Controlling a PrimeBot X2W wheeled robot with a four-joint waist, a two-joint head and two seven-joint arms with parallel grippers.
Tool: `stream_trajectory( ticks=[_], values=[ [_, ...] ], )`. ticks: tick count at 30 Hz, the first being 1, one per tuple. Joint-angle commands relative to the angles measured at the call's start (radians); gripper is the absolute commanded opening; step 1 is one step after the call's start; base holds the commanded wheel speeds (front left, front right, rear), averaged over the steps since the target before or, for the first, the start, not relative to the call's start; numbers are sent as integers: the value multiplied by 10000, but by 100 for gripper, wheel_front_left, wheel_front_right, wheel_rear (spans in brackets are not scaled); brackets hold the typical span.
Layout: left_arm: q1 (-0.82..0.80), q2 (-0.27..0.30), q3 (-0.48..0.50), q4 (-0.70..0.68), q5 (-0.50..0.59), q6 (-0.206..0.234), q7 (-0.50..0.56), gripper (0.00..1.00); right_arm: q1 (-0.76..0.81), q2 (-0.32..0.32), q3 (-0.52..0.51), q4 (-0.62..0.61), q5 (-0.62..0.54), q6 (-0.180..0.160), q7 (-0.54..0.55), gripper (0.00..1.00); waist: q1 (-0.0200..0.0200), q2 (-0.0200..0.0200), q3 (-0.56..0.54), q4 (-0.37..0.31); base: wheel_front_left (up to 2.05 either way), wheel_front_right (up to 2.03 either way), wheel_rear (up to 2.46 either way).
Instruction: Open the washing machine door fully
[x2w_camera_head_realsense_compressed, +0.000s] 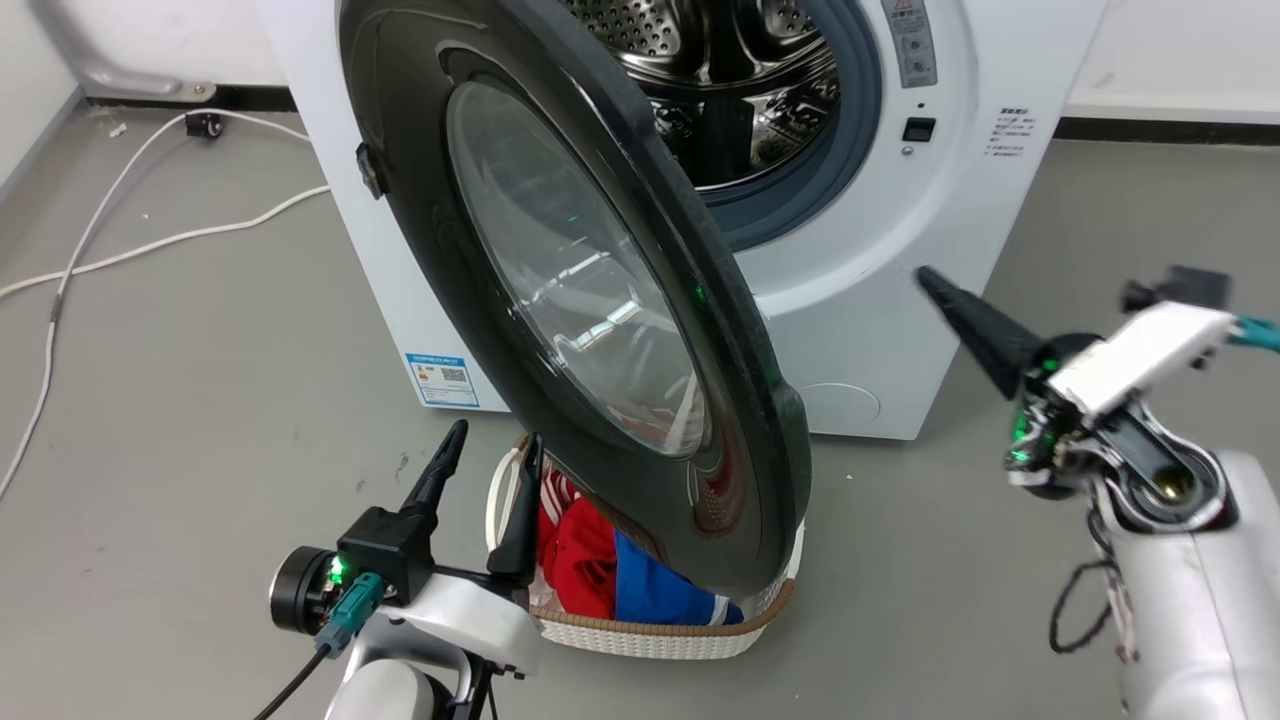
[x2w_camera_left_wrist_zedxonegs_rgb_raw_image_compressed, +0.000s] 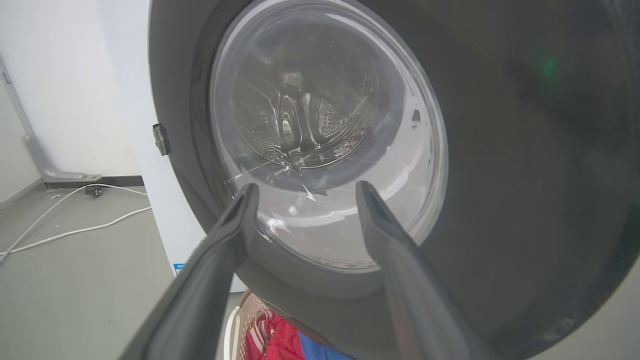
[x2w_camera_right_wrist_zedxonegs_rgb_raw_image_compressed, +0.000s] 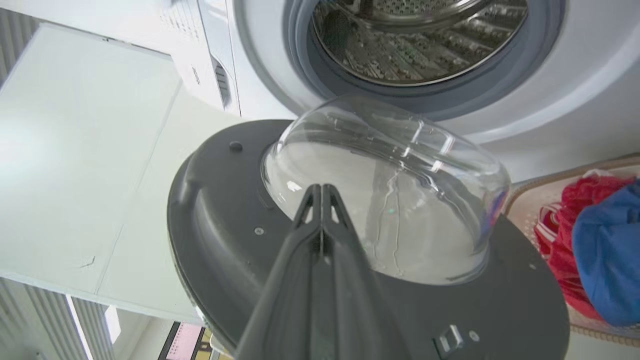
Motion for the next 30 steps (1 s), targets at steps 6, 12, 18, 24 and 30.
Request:
stream_trajectory(
  ticks=[6,12,18,24,30],
  values=[
    [174,89,189,52,-162,74,-24,100,1807,-245,-1018,-1743,-712,4,-1733,0,1,0,-204,-278,0,0,0],
    [312,155,376,51,-241,149,-24,100,3609,-410,-1528,-3063,-2273,4,-3193,0,1,0,-331,-476,0,0,0],
    [424,236,460,65,-297,224,-24,100,4626,-399,-1285,-3889,-4163,4,-4647,100,1,0,-439,-606,0,0,0],
    [422,331,433,103,-284,259,-22,100,5010,-582,-952,-4894,-6285,4,-5823,100,1,0,-532,-593,0,0,0],
    [487,439,413,96,-273,311,3,100,5401,-745,-946,-5614,-8989,3,-6179,100,1,0,-639,-591,0,0,0]
  ],
)
